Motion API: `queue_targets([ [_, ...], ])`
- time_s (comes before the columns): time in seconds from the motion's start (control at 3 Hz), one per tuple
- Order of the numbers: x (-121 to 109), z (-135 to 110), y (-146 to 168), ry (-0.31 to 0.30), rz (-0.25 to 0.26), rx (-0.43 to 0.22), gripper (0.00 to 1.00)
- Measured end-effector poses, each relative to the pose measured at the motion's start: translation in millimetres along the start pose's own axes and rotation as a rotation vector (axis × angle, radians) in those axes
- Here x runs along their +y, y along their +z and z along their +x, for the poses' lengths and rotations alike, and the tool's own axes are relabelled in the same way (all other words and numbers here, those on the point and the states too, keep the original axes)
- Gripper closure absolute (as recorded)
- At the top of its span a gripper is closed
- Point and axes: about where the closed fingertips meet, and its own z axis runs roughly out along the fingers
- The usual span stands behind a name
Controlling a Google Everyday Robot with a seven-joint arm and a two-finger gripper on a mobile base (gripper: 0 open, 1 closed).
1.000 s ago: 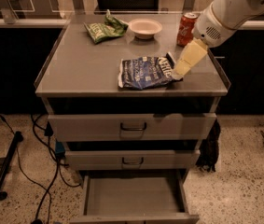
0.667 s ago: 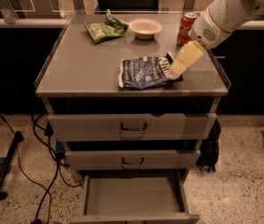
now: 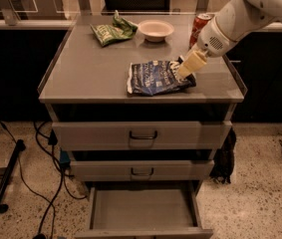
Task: Place blue chip bag into bottom drawer
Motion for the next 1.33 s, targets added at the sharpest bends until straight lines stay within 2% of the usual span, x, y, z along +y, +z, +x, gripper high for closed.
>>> queue_targets([
  [0.33,-4,7,9,0.027,-0.009,0.01,0.38],
  [0.67,-16,16,16,0.068,-0.003,0.021,0.2],
  [1.33,-29,25,28,0.118,-0.01,0.041,0.17],
])
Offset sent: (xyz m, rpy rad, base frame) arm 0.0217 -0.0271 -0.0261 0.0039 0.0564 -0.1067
